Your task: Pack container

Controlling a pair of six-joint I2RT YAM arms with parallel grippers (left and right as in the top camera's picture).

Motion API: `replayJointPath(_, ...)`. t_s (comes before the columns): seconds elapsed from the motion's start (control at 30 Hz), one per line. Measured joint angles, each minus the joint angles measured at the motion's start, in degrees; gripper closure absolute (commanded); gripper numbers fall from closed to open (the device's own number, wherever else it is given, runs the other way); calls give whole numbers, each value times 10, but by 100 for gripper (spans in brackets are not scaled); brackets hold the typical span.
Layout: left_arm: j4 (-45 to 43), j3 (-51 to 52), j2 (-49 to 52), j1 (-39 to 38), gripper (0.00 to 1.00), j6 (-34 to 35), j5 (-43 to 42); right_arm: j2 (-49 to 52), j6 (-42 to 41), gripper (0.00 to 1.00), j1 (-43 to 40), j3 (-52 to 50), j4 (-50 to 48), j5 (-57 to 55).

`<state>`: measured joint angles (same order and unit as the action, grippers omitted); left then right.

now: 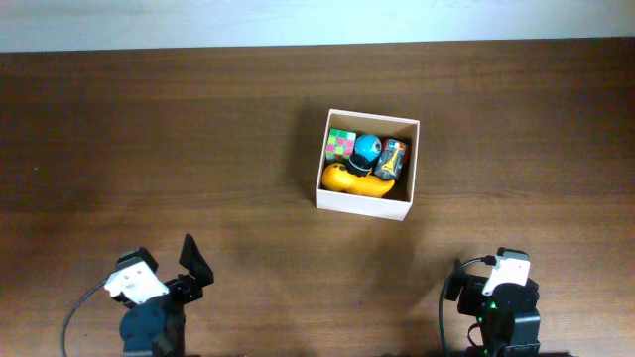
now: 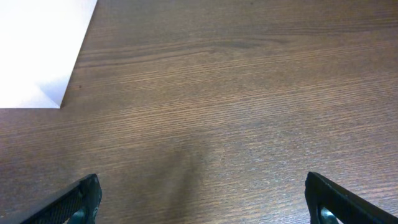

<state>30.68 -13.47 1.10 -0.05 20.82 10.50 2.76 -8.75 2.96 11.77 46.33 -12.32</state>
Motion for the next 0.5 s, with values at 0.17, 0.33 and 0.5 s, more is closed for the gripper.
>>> replayJointPath(0.17,37,0,0,-12,1,0,0,0,0,1,0,0,0,0)
replayJointPath(0.33,80,0,0,-12,1,0,0,0,0,1,0,0,0,0)
replayJointPath(0.5,125,0,0,-12,1,0,0,0,0,1,0,0,0,0)
